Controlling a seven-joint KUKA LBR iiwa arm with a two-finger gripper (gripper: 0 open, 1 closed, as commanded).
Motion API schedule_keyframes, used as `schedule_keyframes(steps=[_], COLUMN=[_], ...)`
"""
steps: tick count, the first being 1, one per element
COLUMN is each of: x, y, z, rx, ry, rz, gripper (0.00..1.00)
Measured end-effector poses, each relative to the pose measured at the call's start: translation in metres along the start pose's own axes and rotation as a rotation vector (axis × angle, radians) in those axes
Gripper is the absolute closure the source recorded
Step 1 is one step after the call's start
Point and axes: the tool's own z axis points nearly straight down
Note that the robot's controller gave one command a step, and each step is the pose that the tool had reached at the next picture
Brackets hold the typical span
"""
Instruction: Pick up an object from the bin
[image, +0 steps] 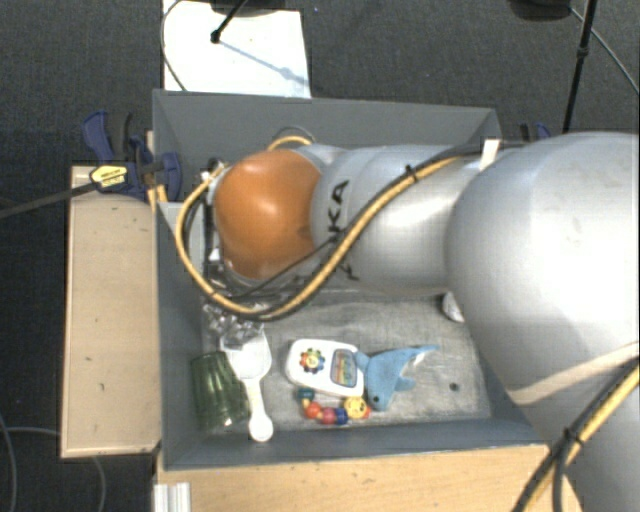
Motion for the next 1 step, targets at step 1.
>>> schedule_keyframes(steps=[1], x=[0.0004], y=[0.0005], z=[-0.0033], rx=[-0.001], ry=[0.000], rz=[0.002], gripper=[1.00])
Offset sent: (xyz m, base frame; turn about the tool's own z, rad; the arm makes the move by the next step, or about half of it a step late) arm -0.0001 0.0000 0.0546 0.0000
